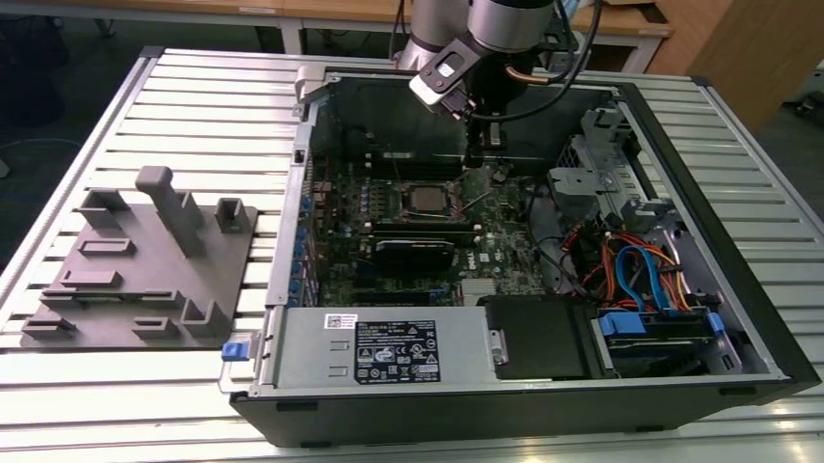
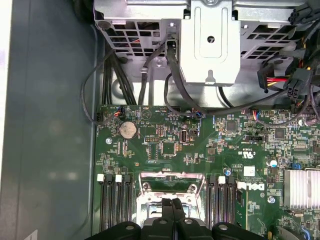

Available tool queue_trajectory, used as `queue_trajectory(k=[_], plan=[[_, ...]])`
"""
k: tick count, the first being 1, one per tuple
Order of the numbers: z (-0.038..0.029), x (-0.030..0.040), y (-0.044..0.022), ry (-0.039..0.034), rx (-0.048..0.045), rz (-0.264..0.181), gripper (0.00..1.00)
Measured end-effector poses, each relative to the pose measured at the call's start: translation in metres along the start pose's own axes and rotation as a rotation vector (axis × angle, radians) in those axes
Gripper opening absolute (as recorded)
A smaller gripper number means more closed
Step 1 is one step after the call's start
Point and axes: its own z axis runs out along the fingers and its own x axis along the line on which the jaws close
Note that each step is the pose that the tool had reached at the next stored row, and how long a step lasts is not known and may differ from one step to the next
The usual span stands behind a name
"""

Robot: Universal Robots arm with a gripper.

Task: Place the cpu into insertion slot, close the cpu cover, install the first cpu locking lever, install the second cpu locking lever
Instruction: 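Close the cpu cover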

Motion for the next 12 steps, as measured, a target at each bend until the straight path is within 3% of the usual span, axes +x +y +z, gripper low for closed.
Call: queue_trajectory(k=[6, 12], plan=[[0.0001, 0.0000, 0.0042, -0.0001, 0.0002, 0.000, 0.10], [0.0039, -0.0001, 0.0266, 0.0001, 0.0034, 0.000, 0.10]])
